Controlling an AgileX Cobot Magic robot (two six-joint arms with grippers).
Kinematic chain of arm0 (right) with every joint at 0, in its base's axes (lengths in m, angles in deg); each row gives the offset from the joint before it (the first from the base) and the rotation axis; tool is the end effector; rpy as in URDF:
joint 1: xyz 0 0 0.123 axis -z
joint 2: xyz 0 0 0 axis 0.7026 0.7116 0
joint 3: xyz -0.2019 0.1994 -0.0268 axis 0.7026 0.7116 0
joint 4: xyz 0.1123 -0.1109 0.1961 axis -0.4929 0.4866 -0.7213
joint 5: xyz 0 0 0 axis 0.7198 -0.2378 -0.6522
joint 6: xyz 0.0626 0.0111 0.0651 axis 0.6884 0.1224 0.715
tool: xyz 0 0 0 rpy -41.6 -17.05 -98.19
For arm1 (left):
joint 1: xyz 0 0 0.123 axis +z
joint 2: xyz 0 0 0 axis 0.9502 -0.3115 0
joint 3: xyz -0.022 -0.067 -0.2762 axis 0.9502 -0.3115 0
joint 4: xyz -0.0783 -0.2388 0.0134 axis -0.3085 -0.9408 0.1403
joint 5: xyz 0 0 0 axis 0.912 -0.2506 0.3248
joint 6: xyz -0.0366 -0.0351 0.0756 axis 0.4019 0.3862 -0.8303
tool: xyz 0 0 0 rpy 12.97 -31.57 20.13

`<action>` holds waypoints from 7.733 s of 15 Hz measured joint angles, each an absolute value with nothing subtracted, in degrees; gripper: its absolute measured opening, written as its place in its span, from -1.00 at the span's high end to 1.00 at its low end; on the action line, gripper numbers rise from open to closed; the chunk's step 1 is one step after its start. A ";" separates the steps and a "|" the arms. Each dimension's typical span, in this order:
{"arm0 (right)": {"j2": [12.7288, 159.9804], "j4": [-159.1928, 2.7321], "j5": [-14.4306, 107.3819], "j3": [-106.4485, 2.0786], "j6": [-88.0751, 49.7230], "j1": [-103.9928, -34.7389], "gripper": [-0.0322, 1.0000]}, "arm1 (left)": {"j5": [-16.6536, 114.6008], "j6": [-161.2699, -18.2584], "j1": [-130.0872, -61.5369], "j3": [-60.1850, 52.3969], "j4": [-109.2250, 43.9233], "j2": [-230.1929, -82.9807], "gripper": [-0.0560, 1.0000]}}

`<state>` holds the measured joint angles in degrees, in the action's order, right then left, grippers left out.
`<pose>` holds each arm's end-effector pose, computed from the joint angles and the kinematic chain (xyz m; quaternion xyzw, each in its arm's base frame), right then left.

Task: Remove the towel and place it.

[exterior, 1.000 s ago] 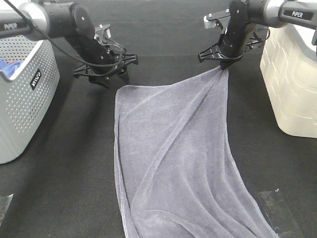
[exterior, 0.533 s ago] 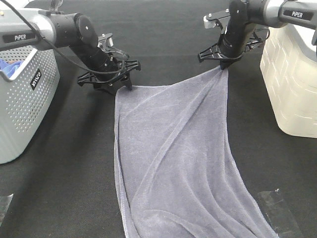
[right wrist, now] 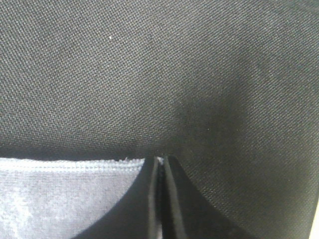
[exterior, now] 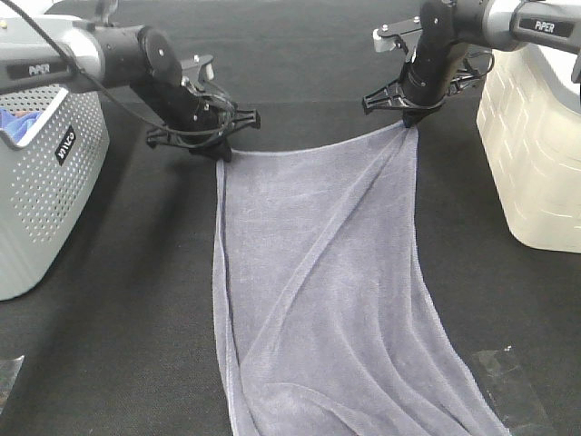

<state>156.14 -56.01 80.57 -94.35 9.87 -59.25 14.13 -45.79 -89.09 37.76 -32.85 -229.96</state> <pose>0.5299 0.1222 0.1399 -0.1346 0.9485 -0.0569 0.2809 0.5185 -0.1749 0.1040 -0.0084 0.9592 -0.1564 0.2353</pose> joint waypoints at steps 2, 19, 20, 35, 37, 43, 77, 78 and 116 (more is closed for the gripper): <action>155.68 -55.27 80.57 -94.35 9.87 -59.25 0.94 | 14.13 -46.25 -89.09 39.13 -26.83 -229.33 0.89; 152.36 -42.32 61.20 -98.02 13.43 -57.64 0.94 | 38.53 -44.25 -88.98 48.18 -0.07 -229.51 0.89; 152.36 -42.20 60.80 -98.02 13.43 -57.64 0.94 | 38.53 -44.02 -88.87 48.18 -0.07 -229.56 0.89; 164.51 -37.62 41.95 -98.02 14.40 -54.26 0.80 | 49.42 -34.51 -86.92 48.30 -1.05 -240.22 0.65; 164.62 -37.56 43.73 -98.02 14.40 -53.00 0.05 | 48.22 -34.39 -86.17 48.30 -1.33 -240.28 0.01; 163.19 -37.62 48.14 -98.02 14.57 -52.66 -0.72 | 47.47 -34.28 -85.71 48.30 -6.03 -239.07 -0.44; 143.77 -75.89 83.26 -98.02 2.43 -54.66 -0.73 | 25.18 -40.24 -88.18 48.47 -22.07 -220.97 -0.36; 142.73 -79.04 86.30 -98.02 1.11 -54.66 -0.73 | 22.26 -42.70 -88.46 48.47 -22.13 -218.96 -0.37; 29.46 -77.67 107.32 -4.62 -2.16 -54.66 -0.73 | -17.27 -56.28 -88.58 -48.93 -19.15 -89.19 -0.37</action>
<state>29.46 -77.67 107.32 -4.62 -2.16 -54.66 -17.27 -56.28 -88.58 -48.93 -19.15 -89.19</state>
